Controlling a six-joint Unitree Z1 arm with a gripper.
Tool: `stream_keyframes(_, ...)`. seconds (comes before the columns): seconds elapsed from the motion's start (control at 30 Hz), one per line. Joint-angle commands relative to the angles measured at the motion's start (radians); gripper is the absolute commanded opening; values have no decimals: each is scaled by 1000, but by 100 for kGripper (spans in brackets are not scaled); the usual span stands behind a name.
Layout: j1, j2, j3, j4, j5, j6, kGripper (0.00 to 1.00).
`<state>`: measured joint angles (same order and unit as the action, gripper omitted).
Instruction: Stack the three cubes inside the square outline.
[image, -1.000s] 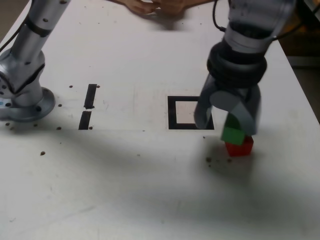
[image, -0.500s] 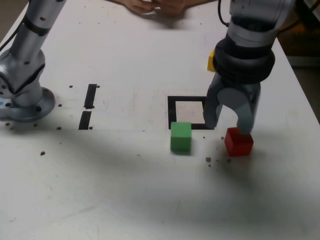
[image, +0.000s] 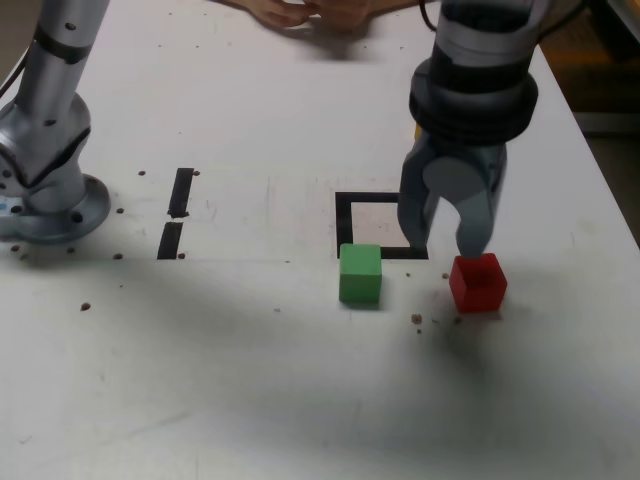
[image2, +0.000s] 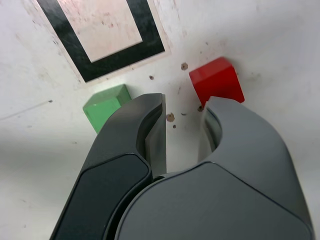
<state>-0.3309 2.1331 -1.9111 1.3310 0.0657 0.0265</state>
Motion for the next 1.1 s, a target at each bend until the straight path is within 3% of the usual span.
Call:
stream_keyframes(0.0, 9, 1, 22, -12, -27, -5, 86)
stream_keyframes(0.17, 31, 5, 87, -38, -83, -34, 94)
stream_keyframes(0.57, 50, 32, 96, -122, -80, -63, 99)
stream_keyframes(1.07, 84, 81, 104, -157, -102, -72, 99)
